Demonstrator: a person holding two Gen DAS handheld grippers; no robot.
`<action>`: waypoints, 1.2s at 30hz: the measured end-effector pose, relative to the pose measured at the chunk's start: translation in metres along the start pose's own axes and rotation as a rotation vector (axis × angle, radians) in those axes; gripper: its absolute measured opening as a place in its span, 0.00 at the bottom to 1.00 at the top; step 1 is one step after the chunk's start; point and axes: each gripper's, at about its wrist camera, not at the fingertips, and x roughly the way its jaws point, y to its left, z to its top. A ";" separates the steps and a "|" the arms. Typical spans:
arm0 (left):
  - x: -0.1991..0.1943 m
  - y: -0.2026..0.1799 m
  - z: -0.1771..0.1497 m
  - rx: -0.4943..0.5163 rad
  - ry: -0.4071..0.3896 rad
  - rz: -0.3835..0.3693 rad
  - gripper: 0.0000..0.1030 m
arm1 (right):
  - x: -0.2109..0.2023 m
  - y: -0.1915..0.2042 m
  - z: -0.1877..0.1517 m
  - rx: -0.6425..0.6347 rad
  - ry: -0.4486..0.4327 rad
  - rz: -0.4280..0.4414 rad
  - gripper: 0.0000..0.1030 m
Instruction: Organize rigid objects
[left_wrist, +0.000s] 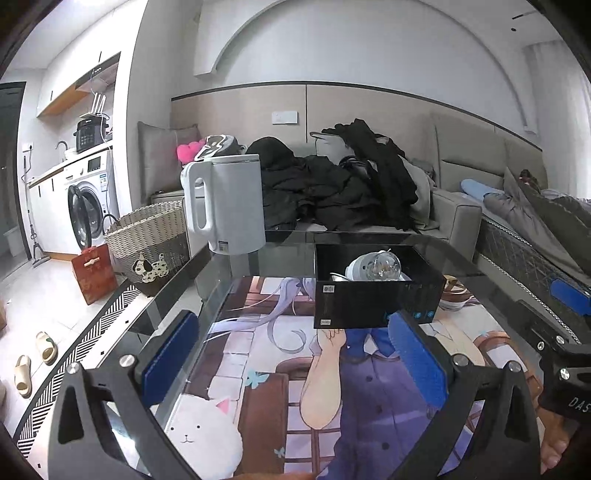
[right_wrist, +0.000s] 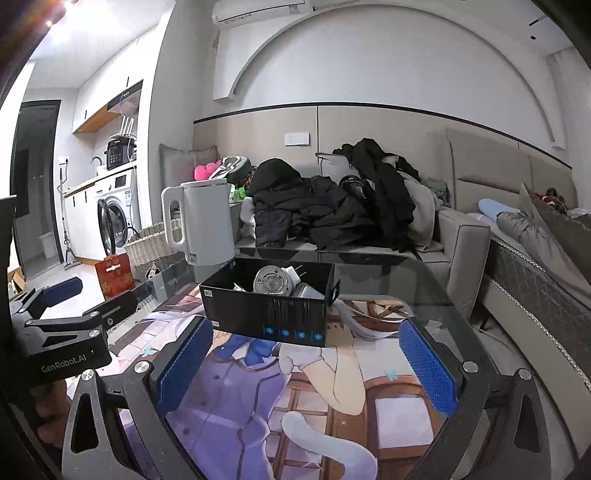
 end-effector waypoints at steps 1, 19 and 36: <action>-0.001 0.000 0.000 0.001 -0.004 0.000 1.00 | 0.000 0.000 0.000 0.001 -0.002 0.000 0.99; 0.001 -0.004 0.001 0.005 0.011 -0.005 1.00 | 0.005 0.000 0.000 0.008 0.024 0.009 0.99; 0.003 -0.003 0.000 0.011 0.023 0.003 1.00 | 0.008 0.003 -0.004 0.007 0.037 0.030 0.99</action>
